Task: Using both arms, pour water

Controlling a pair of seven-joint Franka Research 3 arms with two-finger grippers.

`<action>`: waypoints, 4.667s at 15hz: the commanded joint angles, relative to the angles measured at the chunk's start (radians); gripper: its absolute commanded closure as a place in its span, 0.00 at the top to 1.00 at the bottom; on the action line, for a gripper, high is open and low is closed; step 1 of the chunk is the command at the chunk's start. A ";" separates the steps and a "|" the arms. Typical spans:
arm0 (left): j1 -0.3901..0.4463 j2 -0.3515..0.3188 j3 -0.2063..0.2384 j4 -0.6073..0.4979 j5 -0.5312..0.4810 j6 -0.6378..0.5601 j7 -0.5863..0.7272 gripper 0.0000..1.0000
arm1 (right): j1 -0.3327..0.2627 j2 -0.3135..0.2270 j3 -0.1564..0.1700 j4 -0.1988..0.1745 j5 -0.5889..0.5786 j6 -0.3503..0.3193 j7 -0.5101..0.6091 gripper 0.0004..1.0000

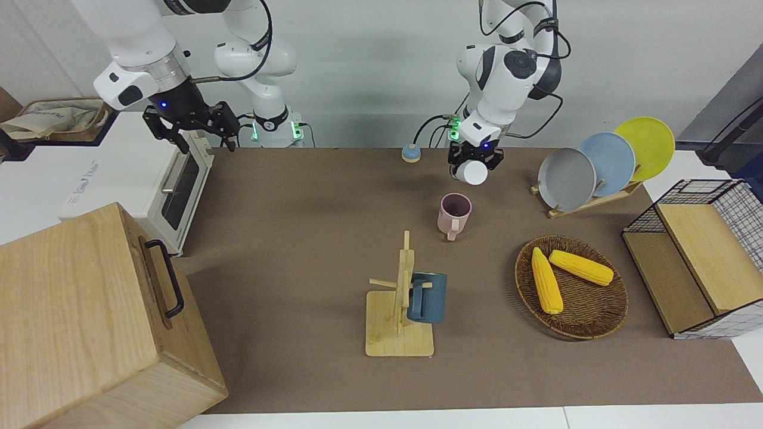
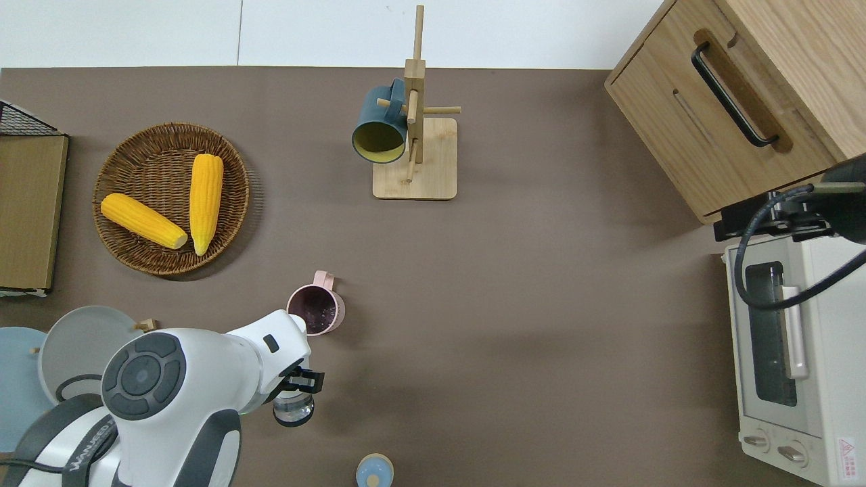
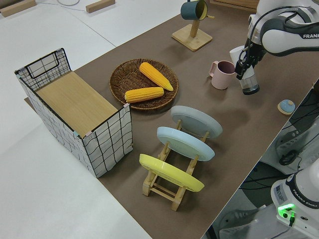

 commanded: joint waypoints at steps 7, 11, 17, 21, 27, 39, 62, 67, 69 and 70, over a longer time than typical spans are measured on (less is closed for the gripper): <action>0.249 0.030 0.074 0.256 0.095 -0.001 0.131 0.03 | -0.005 -0.017 0.002 -0.023 0.020 0.002 -0.021 0.99; 0.354 0.125 0.074 0.450 0.144 -0.016 0.194 0.03 | -0.005 -0.017 0.000 -0.023 0.020 0.003 -0.021 0.99; 0.448 0.281 0.087 0.682 0.189 -0.012 0.277 0.03 | -0.005 -0.017 0.000 -0.023 0.020 0.002 -0.021 0.99; 0.492 0.407 0.139 0.843 0.187 -0.001 0.333 0.03 | -0.005 -0.017 0.000 -0.023 0.020 0.003 -0.021 0.99; 0.515 0.495 0.216 0.893 0.054 0.128 0.439 0.03 | -0.005 -0.017 0.000 -0.023 0.020 0.003 -0.021 0.99; 0.619 0.628 0.213 0.873 -0.334 0.324 0.867 0.06 | -0.005 -0.017 0.002 -0.023 0.020 0.002 -0.021 0.99; 0.650 0.724 0.213 0.876 -0.439 0.373 1.021 1.00 | -0.005 -0.019 0.002 -0.023 0.020 0.003 -0.021 0.99; 0.653 0.691 0.225 0.886 -0.289 0.268 0.837 1.00 | -0.005 -0.019 0.000 -0.023 0.020 0.003 -0.021 0.99; 0.650 0.670 0.224 0.900 -0.172 0.203 0.763 1.00 | -0.005 -0.019 0.000 -0.023 0.021 0.003 -0.021 0.99; 0.652 0.662 0.225 0.909 -0.131 0.167 0.739 1.00 | -0.005 -0.017 0.000 -0.023 0.020 0.002 -0.021 0.99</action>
